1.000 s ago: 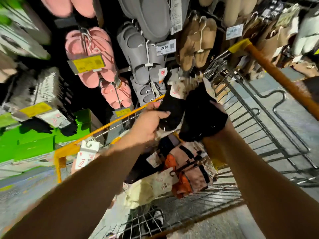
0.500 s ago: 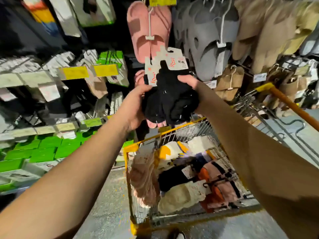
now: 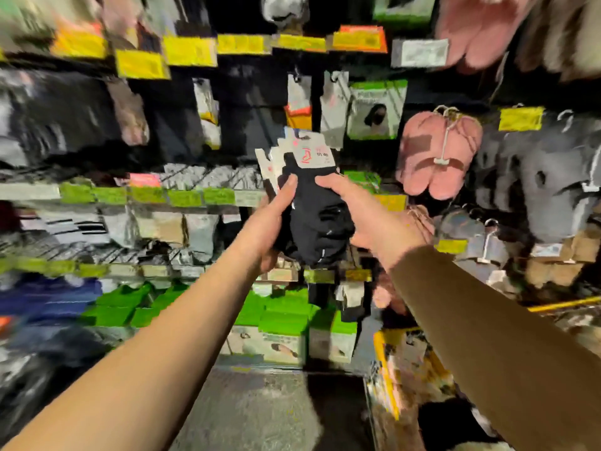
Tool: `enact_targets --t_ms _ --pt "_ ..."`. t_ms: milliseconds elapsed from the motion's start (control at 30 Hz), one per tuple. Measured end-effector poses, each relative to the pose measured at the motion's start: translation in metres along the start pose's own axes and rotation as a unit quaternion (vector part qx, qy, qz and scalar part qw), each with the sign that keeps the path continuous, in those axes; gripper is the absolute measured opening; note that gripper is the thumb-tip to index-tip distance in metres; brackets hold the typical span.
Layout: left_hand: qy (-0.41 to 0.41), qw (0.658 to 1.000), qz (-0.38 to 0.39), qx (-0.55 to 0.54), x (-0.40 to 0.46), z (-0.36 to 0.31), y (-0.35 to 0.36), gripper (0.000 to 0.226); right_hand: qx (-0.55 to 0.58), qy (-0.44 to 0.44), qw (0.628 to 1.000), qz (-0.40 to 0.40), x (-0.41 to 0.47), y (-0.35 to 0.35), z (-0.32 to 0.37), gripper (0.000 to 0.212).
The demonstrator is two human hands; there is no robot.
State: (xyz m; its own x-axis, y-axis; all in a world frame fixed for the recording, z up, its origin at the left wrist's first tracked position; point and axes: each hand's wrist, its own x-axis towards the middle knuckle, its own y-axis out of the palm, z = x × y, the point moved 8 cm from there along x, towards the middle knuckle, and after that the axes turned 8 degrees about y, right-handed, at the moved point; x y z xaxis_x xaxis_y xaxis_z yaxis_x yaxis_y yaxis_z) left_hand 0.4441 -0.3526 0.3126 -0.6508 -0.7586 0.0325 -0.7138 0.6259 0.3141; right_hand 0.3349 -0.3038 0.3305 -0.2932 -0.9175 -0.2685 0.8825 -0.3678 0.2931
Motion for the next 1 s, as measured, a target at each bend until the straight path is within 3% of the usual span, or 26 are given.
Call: enact_targets --t_ms 100,200,267,333,467,633,733,900,1000 --pt "0.004 1.0 0.006 -0.019 0.0 -0.034 -0.026 0.075 -0.008 -0.008 1.0 0.023 0.017 0.049 0.011 0.106" --pt "0.027 1.0 0.004 -0.015 0.006 -0.065 -0.04 0.064 -0.01 -0.032 0.999 0.036 0.026 0.075 0.033 0.114" --pt "0.043 0.999 -0.009 -0.023 0.012 -0.08 -0.042 0.074 -0.014 -0.068 0.997 0.043 0.027 0.081 0.053 0.104" --pt "0.092 0.995 -0.035 -0.029 0.025 -0.102 -0.045 0.079 -0.055 -0.128 0.989 0.048 0.027 0.085 0.083 0.077" --pt "0.177 0.983 -0.044 -0.032 0.055 -0.161 -0.028 0.047 -0.071 -0.211 0.974 0.036 0.032 0.084 0.154 0.04" --pt "0.253 0.967 -0.024 0.009 0.105 -0.216 0.003 0.047 -0.108 -0.268 0.956 0.041 0.046 0.077 0.226 0.007" --pt "0.28 0.96 -0.017 -0.004 0.135 -0.235 0.019 0.026 -0.131 -0.288 0.948 0.046 0.058 0.068 0.26 0.011" --pt "0.32 0.947 0.016 0.017 0.169 -0.26 0.039 0.041 -0.123 -0.299 0.945 0.044 0.073 0.056 0.304 0.015" --pt "0.329 0.943 0.035 0.033 0.179 -0.273 0.047 0.032 -0.134 -0.306 0.942 0.035 0.08 0.055 0.321 0.039"
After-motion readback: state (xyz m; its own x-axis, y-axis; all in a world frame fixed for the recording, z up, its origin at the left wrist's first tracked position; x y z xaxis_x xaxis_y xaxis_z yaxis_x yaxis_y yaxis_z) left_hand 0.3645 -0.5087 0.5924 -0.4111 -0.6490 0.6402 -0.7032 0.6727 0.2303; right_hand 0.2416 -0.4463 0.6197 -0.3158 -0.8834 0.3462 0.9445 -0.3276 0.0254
